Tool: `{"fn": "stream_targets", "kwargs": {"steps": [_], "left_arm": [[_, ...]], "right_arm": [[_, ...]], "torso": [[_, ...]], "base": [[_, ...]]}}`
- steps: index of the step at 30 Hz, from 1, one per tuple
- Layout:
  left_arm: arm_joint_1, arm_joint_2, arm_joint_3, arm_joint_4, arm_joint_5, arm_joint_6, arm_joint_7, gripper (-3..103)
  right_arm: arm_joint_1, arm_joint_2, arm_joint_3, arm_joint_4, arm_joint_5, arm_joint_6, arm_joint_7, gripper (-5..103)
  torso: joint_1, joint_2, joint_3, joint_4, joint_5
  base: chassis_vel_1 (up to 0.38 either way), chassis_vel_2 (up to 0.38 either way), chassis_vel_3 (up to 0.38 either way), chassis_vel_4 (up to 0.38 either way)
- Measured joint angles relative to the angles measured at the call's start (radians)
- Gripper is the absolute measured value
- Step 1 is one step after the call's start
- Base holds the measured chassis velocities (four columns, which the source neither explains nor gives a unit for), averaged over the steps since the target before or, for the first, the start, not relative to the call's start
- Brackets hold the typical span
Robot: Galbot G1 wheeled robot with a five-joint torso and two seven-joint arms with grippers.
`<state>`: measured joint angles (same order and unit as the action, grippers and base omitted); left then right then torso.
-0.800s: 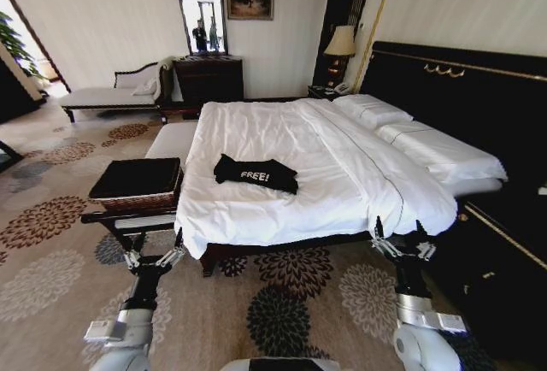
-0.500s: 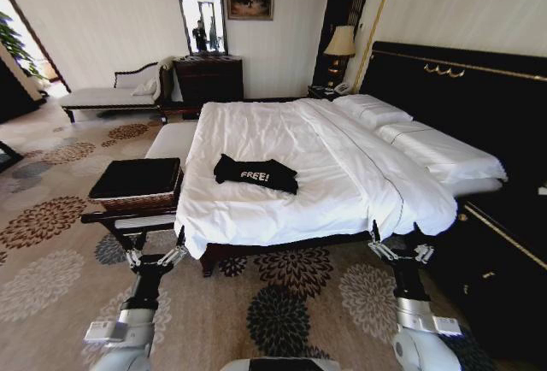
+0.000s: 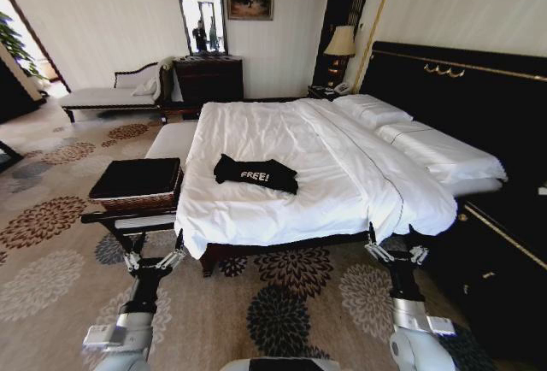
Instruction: Fold the clothes on the bed and place them into the basket.
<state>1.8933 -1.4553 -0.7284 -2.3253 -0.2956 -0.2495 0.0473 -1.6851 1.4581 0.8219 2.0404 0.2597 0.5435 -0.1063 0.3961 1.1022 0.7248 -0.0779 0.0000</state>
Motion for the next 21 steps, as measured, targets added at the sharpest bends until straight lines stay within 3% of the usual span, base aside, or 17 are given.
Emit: {"fn": "stream_targets", "kwargs": {"steps": [21], "left_arm": [[0.013, -0.011, -0.001, 0.005, 0.005, -0.013, -0.001, 100]], "right_arm": [[0.021, 0.004, -0.013, -0.017, -0.006, 0.001, 0.007, 100]], "torso": [[0.000, 0.000, 0.000, 0.0000, 0.0000]], "base": [[-0.006, 0.004, 0.004, -0.004]]}}
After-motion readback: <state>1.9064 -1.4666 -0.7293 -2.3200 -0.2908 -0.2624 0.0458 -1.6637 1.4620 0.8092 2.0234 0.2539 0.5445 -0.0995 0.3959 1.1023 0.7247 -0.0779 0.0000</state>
